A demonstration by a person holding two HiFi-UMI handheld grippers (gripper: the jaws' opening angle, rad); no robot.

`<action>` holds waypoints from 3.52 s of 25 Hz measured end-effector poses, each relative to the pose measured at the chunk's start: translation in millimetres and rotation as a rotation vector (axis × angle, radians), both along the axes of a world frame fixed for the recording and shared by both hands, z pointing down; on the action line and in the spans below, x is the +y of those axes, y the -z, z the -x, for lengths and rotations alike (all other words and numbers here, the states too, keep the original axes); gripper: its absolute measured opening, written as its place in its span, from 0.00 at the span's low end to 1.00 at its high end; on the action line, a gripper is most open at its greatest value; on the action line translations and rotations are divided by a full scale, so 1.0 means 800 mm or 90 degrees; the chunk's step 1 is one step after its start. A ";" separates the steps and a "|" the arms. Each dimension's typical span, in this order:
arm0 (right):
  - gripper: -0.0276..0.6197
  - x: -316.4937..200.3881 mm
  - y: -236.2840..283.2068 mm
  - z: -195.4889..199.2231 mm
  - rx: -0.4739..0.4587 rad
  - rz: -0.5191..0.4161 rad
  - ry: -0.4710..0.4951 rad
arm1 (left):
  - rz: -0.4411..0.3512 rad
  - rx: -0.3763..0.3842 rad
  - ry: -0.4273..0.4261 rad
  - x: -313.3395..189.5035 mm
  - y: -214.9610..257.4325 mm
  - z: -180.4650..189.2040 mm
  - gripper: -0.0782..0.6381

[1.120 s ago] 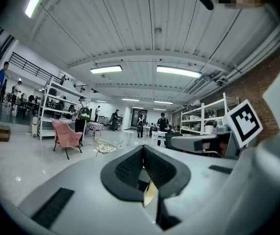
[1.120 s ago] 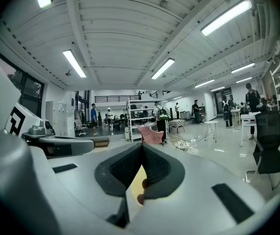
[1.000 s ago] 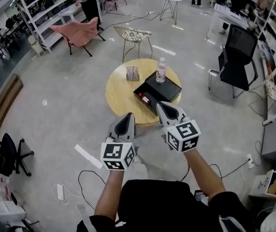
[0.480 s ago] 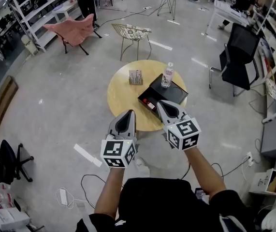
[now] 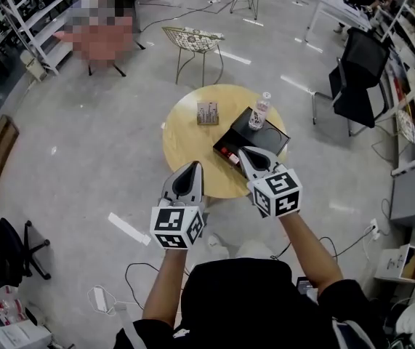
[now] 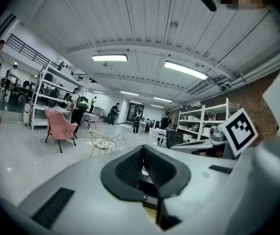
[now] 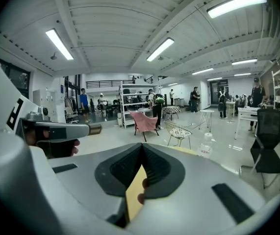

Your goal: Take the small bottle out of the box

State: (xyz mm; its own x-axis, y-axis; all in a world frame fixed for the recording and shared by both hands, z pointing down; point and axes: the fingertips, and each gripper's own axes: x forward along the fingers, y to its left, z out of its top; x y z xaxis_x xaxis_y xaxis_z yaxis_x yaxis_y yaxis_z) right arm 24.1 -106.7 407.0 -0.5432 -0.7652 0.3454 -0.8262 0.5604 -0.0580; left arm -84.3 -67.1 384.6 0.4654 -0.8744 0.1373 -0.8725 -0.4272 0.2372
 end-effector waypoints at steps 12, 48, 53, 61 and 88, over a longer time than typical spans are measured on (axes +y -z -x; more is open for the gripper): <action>0.05 -0.061 -0.064 0.000 0.065 0.080 0.002 | 0.039 -0.005 -0.026 -0.058 -0.034 -0.002 0.12; 0.15 -0.194 -0.347 0.006 0.223 0.433 0.222 | 0.206 0.014 0.102 -0.221 -0.168 -0.001 0.12; 0.17 -0.187 -0.383 0.009 0.251 0.475 0.241 | 0.217 0.015 0.117 -0.223 -0.176 0.004 0.12; 0.24 -0.184 -0.412 0.021 0.277 0.510 0.273 | 0.235 0.020 0.140 -0.223 -0.192 0.017 0.12; 0.26 -0.191 -0.455 0.014 0.359 0.554 0.236 | 0.249 0.034 0.153 -0.224 -0.205 0.035 0.12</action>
State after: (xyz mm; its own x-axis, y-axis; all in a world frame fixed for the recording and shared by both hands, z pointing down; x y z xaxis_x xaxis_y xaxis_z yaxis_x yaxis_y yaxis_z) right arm 12.9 -259.1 770.6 -0.2837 0.0379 0.9582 -0.6472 0.7298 -0.2205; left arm -112.2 -246.5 548.3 0.2705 -0.8455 0.4604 -0.9182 -0.0829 0.3873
